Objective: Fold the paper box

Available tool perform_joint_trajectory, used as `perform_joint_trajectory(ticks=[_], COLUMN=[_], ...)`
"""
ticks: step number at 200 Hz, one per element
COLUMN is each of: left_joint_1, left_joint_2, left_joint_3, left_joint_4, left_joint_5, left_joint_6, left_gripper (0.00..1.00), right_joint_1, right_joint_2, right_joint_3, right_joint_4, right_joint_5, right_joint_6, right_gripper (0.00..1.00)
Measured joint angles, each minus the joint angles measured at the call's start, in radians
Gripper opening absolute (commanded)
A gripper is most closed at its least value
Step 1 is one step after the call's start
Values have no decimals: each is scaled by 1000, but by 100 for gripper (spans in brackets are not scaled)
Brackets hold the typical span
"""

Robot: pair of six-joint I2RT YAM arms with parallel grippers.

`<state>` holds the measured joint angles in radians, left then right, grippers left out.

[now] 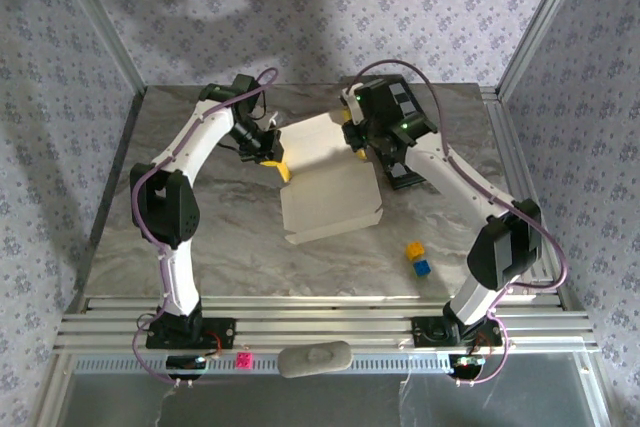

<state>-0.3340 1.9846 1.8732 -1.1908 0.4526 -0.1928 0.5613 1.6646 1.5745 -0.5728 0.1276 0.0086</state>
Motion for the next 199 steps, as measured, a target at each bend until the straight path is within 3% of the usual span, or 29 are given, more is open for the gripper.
perform_joint_trajectory(ticks=[29,98,145,199], left_joint_1=[0,-3,-15,-20], left_joint_2=[0,37,39,47], left_joint_3=[8,64,77,77], left_joint_4=[-21,-44,-42,-43], left_joint_5=[-8,-19,-19,-19], left_joint_6=[-20,-89,-129,-137], left_gripper=[0,0,0,0], right_joint_1=[40,153,208,235], right_joint_2=[37,184,326,417], right_joint_3=[19,174,358,459], right_joint_4=[0,-116,-317,-475], right_joint_5=[134,543,789,909], right_joint_6=[-9,33,160,266], right_gripper=[0,0,0,0])
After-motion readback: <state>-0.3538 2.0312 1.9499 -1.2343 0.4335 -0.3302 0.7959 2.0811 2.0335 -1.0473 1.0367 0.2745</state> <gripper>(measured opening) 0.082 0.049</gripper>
